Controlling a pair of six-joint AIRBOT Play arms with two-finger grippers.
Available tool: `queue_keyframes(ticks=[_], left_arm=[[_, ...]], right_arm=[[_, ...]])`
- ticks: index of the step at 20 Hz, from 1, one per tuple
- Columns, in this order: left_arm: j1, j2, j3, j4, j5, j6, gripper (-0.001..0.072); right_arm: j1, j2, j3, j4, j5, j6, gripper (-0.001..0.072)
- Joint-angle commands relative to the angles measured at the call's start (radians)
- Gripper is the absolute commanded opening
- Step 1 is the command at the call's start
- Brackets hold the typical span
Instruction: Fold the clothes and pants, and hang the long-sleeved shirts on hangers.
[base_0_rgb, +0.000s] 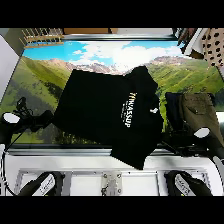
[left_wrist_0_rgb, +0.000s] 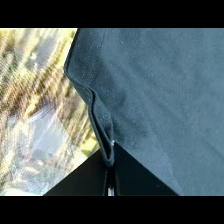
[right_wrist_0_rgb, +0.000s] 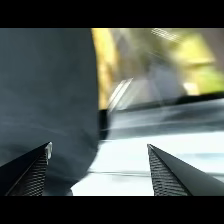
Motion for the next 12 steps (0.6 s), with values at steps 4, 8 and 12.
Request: queue_keyframes(ticks=[4,8,12], left_arm=[[0.001,0.003,0.001,0.0,0.001,0.002,0.0007],[0.001,0.003,0.001,0.0,0.002,0.002,0.0007],[0.001,0.011,0.008,0.001,-0.003,0.002,0.0007]], right_arm=[[0.204,-0.084,-0.011,0.122,-0.102,-0.006,0.0458],[0.216,-0.084,-0.01,0.138,-0.153,-0.041,0.0101],[0.216,-0.057,0.061,0.105,-0.161,-0.085,0.001]])
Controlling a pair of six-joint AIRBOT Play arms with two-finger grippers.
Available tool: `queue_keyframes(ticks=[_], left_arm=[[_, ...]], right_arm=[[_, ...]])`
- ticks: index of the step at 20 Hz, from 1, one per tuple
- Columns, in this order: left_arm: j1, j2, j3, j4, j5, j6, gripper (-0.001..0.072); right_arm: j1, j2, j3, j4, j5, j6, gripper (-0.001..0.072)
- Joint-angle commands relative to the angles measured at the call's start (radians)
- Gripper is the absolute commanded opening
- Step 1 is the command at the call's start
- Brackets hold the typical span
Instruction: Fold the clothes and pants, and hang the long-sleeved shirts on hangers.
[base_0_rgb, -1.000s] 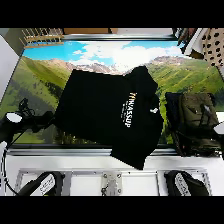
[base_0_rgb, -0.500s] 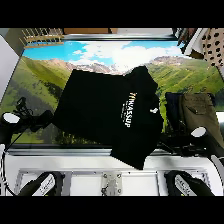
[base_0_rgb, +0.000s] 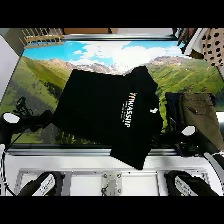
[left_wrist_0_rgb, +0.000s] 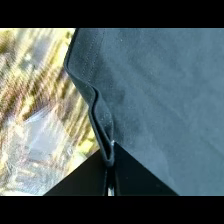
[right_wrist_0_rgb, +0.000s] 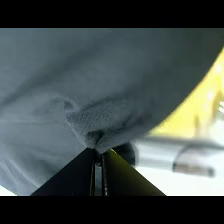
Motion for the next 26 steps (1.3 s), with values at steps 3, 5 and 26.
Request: queue_keyframes(ticks=[3,5,26], left_arm=[[0.001,0.082,0.136,0.0,-0.018,-0.003,0.0007],[0.001,0.163,0.288,-0.006,-0.019,-0.006,0.0007],[0.001,0.392,0.937,0.0,-0.164,-0.058,0.0006]], right_arm=[[0.005,0.098,0.262,-0.085,0.018,-0.028,0.0009],[0.004,0.151,0.471,-0.122,0.042,-0.028,0.0009],[0.006,0.353,1.213,-0.127,0.064,0.181,0.0009]])
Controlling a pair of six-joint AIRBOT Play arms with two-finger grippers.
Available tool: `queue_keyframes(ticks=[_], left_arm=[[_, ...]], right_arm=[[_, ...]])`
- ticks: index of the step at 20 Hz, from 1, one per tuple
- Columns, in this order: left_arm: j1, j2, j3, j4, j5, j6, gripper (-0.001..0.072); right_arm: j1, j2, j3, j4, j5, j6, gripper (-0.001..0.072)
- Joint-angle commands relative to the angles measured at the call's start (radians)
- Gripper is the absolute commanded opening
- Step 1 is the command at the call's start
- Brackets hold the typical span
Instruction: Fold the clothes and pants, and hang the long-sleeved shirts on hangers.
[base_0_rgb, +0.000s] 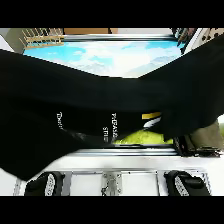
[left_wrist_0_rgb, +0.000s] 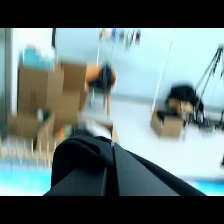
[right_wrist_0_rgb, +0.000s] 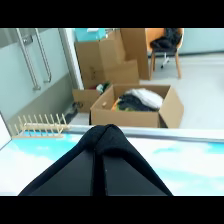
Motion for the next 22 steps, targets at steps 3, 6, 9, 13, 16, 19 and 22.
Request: queue_keyframes(ticks=[3,6,9,13,16,19,22], left_arm=[[0.0,-0.261,-0.169,0.0,-0.098,-0.017,0.0006],[-0.006,-0.456,-0.279,-0.008,-0.087,-0.017,0.0006],[-0.057,-0.669,-0.328,-0.005,-0.032,-0.016,0.0007],[-0.123,-0.925,-0.253,-0.005,0.082,-0.013,0.0007],[-0.138,-1.062,-0.128,-0.016,0.09,-0.016,0.0007],[-0.14,-1.128,-0.058,-0.031,0.08,-0.017,0.0007],[-0.132,-1.118,-0.11,-0.021,0.103,-0.016,0.0007]], right_arm=[[0.004,-0.273,0.003,0.0,0.223,0.078,0.0008],[0.027,-0.54,0.003,-0.034,0.325,0.078,0.0008],[0.08,-0.794,0.003,-0.119,0.289,0.074,0.0008],[0.121,-0.994,0.003,-0.128,0.056,0.067,0.0008],[0.125,-1.044,0.006,-0.128,-0.085,0.071,0.0009],[0.123,-1.043,0.006,-0.17,-0.117,0.071,0.0009],[0.127,-1.032,-0.007,-0.295,-0.032,0.071,0.0008]])
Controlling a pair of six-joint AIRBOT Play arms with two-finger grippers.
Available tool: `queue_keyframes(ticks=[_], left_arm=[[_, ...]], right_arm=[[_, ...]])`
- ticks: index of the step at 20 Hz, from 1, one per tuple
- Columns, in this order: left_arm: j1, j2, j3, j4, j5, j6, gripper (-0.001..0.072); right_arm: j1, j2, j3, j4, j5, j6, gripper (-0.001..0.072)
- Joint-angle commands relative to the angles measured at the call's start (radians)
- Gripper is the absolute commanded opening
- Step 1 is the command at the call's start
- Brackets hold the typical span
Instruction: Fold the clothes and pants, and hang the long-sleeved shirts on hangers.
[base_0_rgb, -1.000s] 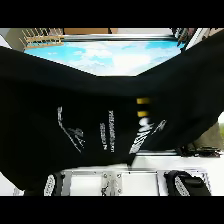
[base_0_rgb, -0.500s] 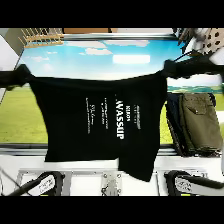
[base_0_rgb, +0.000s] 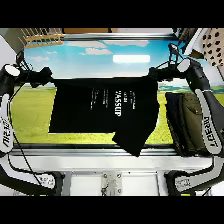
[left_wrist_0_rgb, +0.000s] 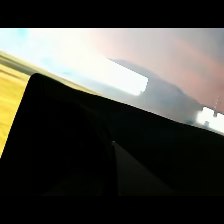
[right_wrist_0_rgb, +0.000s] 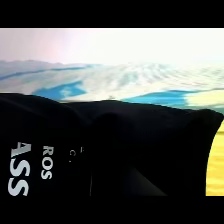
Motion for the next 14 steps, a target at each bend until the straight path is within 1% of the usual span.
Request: queue_keyframes(ticks=[1,3,8,11,13,14], left_arm=[[0.008,-0.014,-0.051,0.002,0.029,0.0,0.0007],[0.017,-0.001,-0.138,0.0,0.052,0.003,0.0007],[0.015,-0.001,-0.296,-0.001,0.118,0.018,0.0007],[0.016,-0.002,-0.323,0.001,0.122,0.018,0.0007],[0.016,-0.001,-0.317,-0.002,0.112,0.018,0.0009],[0.016,-0.001,-0.306,-0.002,0.097,0.018,0.0163]], right_arm=[[0.005,0.004,-0.03,-0.12,0.048,0.001,0.0008],[0.005,0.028,-0.11,-0.143,0.055,0.001,0.0008],[0.006,0.043,-0.279,-0.143,0.038,0.005,0.0008],[0.006,0.039,-0.31,-0.142,0.031,0.008,0.0012],[0.006,0.038,-0.31,-0.108,0.034,0.008,0.0023],[0.006,0.042,-0.31,-0.101,0.035,0.008,0.0084]])
